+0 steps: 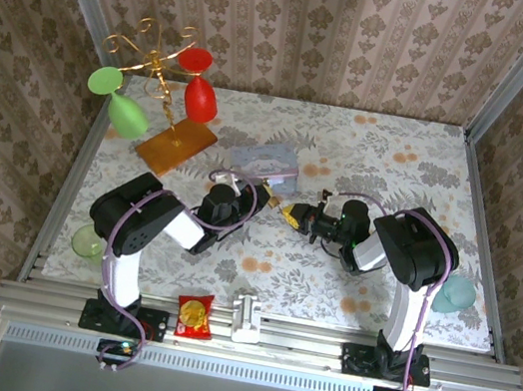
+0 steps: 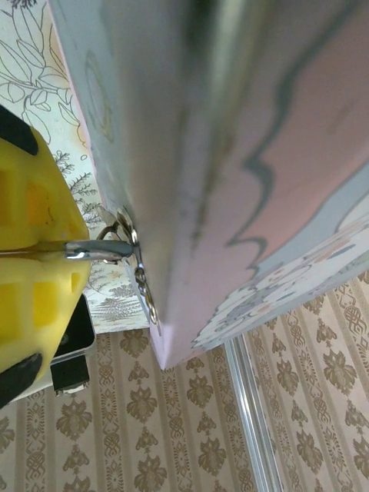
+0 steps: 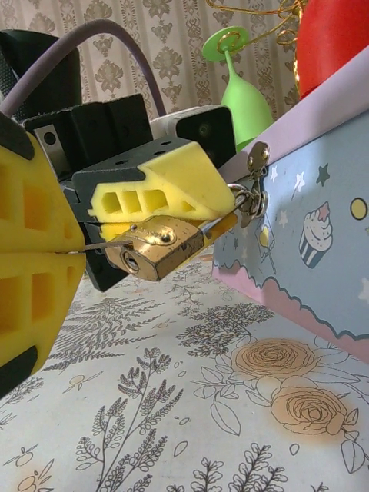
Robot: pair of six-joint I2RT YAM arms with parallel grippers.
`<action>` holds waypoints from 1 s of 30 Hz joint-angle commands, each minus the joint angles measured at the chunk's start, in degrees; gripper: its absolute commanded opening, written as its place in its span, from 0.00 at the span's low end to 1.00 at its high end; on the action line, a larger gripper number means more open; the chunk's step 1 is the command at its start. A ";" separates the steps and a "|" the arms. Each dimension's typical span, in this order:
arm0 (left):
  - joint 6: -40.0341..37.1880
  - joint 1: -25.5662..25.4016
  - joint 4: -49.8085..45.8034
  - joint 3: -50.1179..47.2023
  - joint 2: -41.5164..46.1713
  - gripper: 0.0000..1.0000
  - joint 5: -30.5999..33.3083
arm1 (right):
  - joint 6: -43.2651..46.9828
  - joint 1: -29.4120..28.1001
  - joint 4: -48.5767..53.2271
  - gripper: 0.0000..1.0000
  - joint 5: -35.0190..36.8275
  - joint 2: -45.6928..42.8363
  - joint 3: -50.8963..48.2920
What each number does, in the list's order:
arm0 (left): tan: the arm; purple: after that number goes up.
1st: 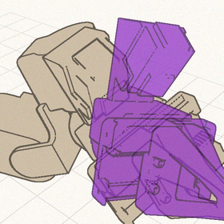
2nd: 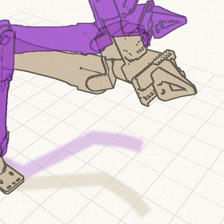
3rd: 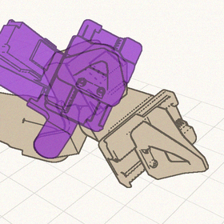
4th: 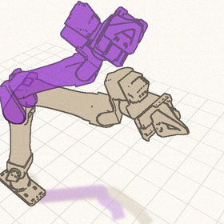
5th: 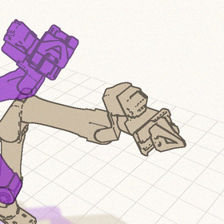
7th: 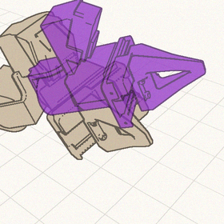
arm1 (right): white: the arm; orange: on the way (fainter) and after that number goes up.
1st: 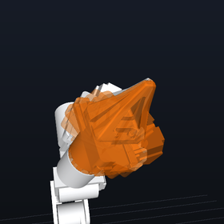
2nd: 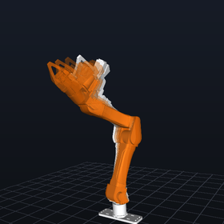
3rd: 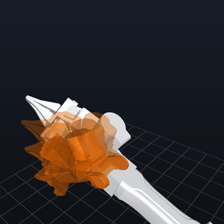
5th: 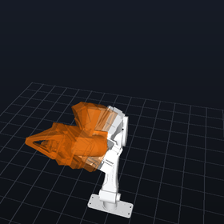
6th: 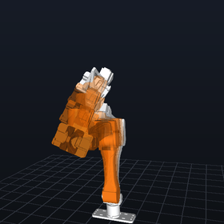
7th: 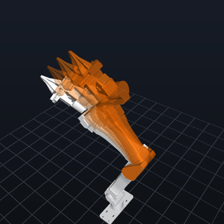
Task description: Unlock the padlock with the key
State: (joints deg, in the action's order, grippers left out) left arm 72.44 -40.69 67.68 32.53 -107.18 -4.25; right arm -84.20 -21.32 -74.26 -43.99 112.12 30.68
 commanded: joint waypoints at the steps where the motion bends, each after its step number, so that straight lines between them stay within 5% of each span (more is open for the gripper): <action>1: 1.12 0.00 4.10 1.92 2.61 0.00 -0.43 | 0.49 -0.34 -1.32 0.00 -0.76 1.77 0.61; 13: 1.30 2.96 4.24 1.40 2.93 0.00 -1.73 | 1.46 -0.04 -1.33 0.00 -0.55 1.49 -0.22; 30: 3.26 0.16 5.78 1.92 2.26 0.00 -1.86 | 2.82 -0.16 -1.44 0.00 -0.48 -0.98 0.64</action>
State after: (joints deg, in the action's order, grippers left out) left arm 74.41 -39.75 67.53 32.86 -106.10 -5.34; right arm -82.67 -21.32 -75.07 -43.99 113.06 30.70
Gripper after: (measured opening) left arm 0.066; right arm 0.054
